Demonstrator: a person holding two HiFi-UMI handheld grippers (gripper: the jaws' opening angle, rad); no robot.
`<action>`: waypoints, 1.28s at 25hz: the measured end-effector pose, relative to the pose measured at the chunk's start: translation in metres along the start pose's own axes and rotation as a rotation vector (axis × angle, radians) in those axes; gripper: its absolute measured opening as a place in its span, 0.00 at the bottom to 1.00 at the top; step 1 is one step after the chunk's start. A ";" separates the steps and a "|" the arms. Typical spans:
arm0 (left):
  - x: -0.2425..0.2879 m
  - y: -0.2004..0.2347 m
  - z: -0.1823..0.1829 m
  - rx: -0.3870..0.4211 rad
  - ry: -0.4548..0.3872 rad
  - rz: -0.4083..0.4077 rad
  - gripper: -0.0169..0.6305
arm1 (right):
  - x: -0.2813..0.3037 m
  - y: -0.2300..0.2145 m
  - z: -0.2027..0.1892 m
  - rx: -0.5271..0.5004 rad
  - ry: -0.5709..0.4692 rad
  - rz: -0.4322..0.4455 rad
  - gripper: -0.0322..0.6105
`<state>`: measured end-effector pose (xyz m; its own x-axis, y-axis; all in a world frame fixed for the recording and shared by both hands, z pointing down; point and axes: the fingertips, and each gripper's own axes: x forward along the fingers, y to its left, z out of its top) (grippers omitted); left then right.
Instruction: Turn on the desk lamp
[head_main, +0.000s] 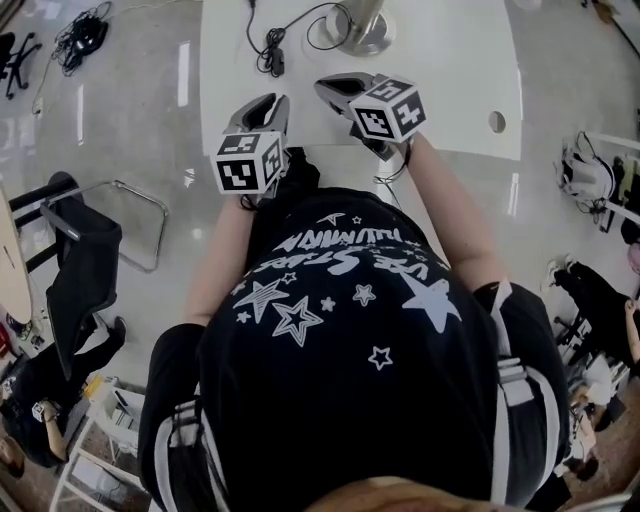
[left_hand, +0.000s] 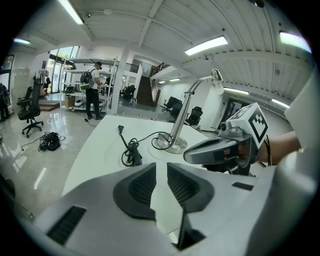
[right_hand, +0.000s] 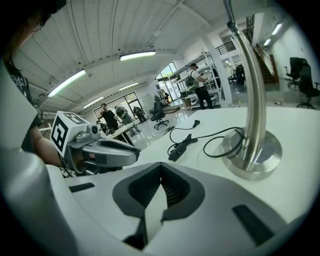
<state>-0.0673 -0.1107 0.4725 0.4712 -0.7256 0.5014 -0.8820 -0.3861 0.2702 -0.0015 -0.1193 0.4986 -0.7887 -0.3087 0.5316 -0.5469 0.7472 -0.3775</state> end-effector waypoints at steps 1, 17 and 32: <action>-0.003 -0.008 -0.003 0.003 -0.005 0.005 0.15 | -0.007 0.003 -0.006 -0.005 0.000 0.003 0.06; -0.070 -0.096 -0.022 0.025 -0.110 0.101 0.07 | -0.120 0.061 -0.067 -0.067 -0.083 0.033 0.06; -0.080 -0.146 -0.029 0.056 -0.127 0.072 0.04 | -0.173 0.068 -0.082 -0.058 -0.184 -0.013 0.06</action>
<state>0.0239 0.0204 0.4171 0.4061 -0.8174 0.4086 -0.9138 -0.3591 0.1898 0.1203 0.0332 0.4430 -0.8223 -0.4173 0.3869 -0.5449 0.7733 -0.3241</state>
